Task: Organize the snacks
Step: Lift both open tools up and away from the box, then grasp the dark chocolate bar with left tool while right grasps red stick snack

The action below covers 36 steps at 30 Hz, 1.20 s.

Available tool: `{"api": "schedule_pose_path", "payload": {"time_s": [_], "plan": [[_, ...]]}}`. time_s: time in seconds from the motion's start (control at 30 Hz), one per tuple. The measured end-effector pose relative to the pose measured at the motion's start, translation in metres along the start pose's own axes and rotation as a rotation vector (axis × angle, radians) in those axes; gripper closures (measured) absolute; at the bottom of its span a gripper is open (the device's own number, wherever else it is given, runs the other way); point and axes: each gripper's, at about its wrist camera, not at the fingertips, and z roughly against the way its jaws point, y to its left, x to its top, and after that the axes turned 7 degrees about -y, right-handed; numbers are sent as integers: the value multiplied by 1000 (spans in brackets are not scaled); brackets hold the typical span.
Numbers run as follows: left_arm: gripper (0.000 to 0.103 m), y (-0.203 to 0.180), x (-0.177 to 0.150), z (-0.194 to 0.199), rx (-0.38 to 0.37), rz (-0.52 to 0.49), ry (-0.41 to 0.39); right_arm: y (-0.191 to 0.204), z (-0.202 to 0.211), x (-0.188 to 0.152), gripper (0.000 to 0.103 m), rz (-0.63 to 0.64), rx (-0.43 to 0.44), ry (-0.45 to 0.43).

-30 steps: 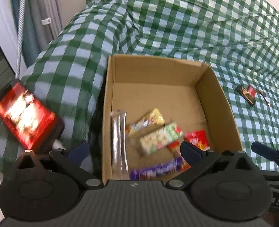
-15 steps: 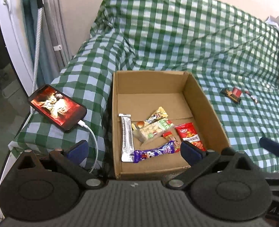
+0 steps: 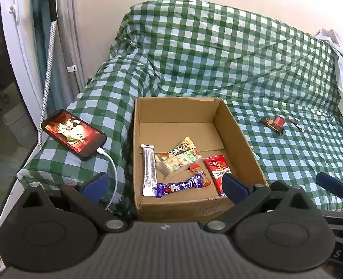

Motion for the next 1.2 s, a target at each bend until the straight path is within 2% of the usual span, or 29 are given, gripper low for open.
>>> {"api": "schedule_pose_path", "payload": {"time_s": [0.27, 0.43, 0.63, 0.8, 0.97, 1.1, 1.2], "plan": [[0, -4, 1, -1, 8, -12, 14, -4, 2, -1, 0, -20, 0, -1], [0, -20, 6, -13, 1, -37, 44, -18, -4, 0, 0, -45, -8, 9], [0, -67, 32, -46, -49, -87, 91, -65, -10, 6, 0, -76, -102, -35], [0, -133, 69, -100, -125, -81, 165, -148, -30, 12, 0, -89, -251, -61], [0, -215, 103, -180, -172, -40, 220, -263, -64, 21, 0, -97, -428, -80], [0, -280, 115, -266, -199, 7, 299, -348, -104, 26, 0, -137, -500, -68], [0, -320, 115, -333, -218, 69, 351, -406, -151, 28, 0, -154, -508, -37]]}}
